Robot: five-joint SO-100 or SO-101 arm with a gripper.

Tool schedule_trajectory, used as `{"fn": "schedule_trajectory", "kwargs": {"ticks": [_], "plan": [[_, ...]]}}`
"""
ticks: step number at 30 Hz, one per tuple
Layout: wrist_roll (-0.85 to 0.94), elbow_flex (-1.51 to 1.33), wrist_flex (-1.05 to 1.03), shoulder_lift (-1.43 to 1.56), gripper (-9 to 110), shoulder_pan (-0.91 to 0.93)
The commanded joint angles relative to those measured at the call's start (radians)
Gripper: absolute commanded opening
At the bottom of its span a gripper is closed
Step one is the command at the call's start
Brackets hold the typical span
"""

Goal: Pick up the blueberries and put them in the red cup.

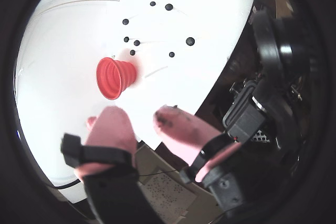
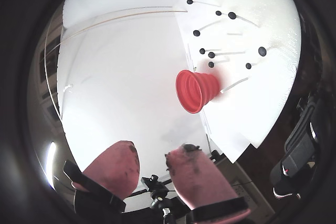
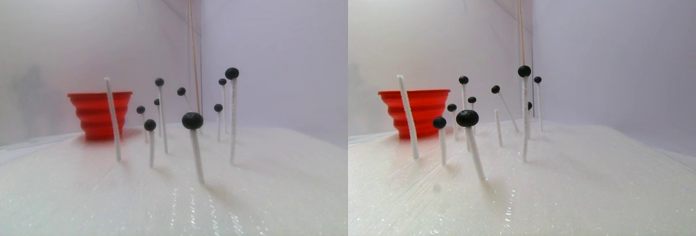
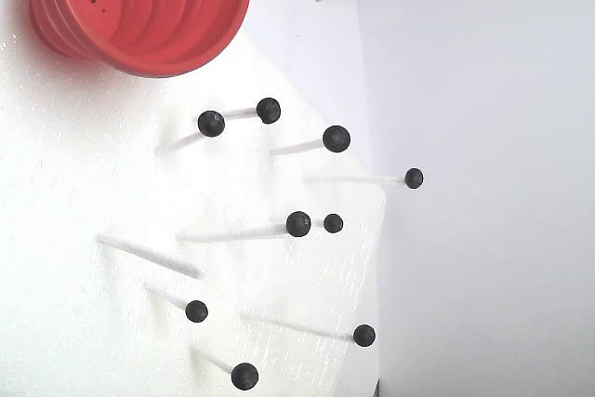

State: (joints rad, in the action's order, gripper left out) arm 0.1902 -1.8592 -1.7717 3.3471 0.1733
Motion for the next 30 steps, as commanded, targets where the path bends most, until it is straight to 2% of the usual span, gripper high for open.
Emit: {"fn": "schedule_trajectory", "kwargs": {"ticks": [1,30], "plan": [[0.008,0.046,0.0,-0.015,10,0.008],[0.029,0.064,0.009,-0.018,11,-0.031]]}}
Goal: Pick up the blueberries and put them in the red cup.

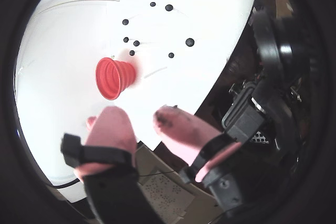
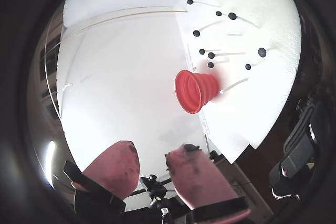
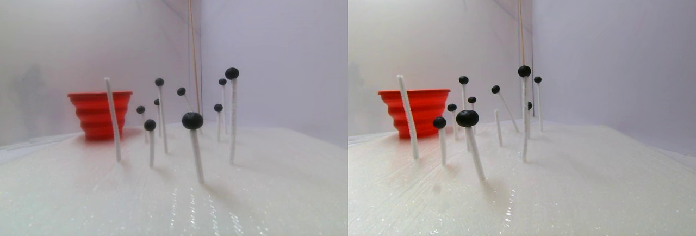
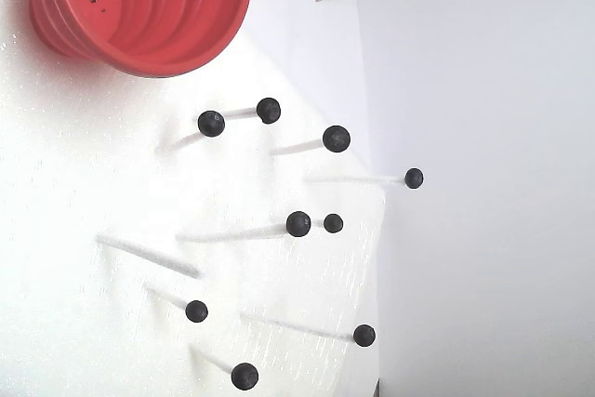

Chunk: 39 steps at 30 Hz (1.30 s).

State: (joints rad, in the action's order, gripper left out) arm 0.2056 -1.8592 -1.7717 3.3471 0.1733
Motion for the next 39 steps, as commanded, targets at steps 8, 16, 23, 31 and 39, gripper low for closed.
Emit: {"fn": "schedule_trajectory", "kwargs": {"ticks": [8,16,23,31,39], "plan": [[0.034,0.092,0.003,-0.015,10,-0.074],[0.158,0.129,0.097,-0.084,10,-0.098],[0.344,0.127,0.106,-0.15,11,-0.106],[0.546,0.084,0.11,-0.209,12,-0.077],[0.719,0.011,0.181,-0.305,14,-0.057]]}}
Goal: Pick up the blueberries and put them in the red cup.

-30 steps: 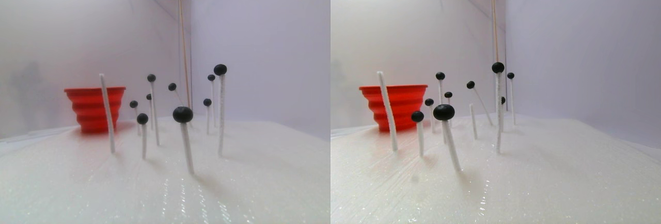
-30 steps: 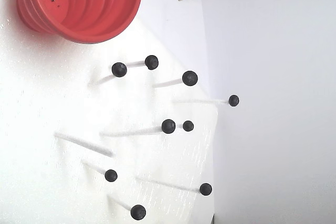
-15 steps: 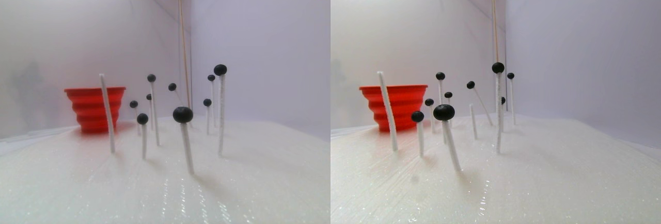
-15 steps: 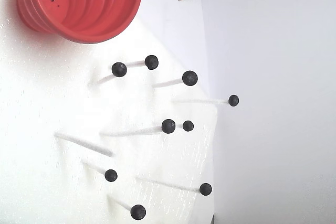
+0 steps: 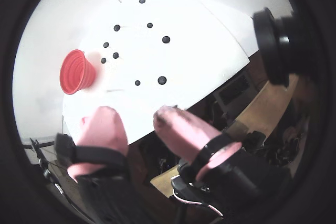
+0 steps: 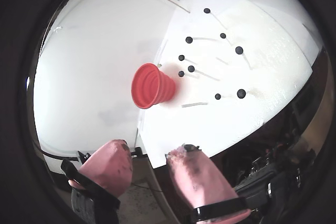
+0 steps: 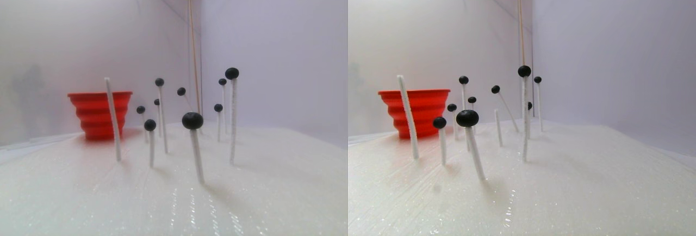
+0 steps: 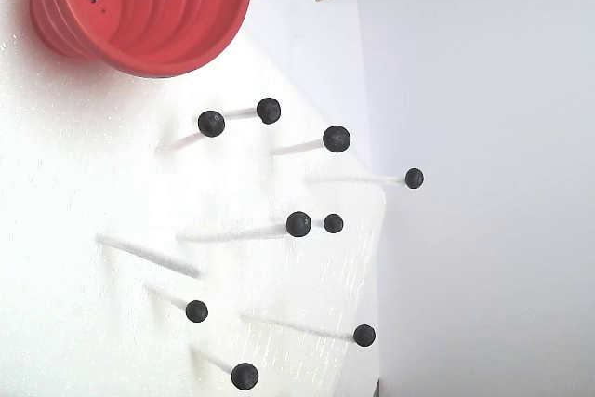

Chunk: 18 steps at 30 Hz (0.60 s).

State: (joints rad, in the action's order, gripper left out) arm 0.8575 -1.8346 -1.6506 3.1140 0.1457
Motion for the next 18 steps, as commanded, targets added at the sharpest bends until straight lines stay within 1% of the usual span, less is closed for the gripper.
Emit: {"fn": "schedule_trajectory", "kwargs": {"ticks": [1,4,18], "plan": [[0.086,-0.015,0.064,-0.091,15,-0.032],[0.146,-0.008,0.064,-0.104,15,-0.011],[0.416,-0.164,0.219,-0.236,18,0.051]]}}
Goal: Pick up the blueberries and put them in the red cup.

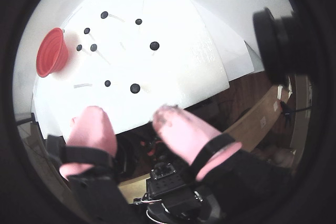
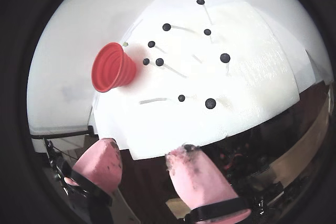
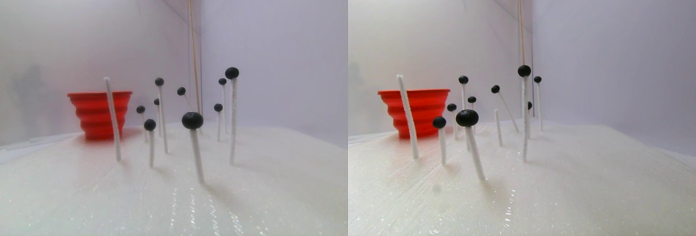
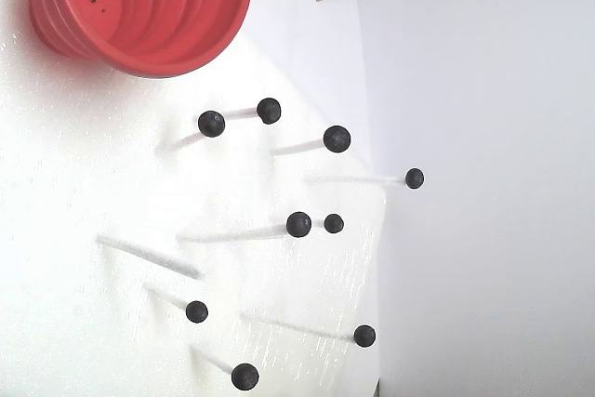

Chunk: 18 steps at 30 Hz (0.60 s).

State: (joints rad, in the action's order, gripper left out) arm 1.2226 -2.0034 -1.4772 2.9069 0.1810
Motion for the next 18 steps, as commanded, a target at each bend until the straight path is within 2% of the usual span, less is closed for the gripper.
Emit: {"fn": "schedule_trajectory", "kwargs": {"ticks": [1,18], "plan": [[0.066,-0.002,0.054,-0.041,18,0.021],[0.242,-0.127,0.236,-0.252,19,0.091]]}}
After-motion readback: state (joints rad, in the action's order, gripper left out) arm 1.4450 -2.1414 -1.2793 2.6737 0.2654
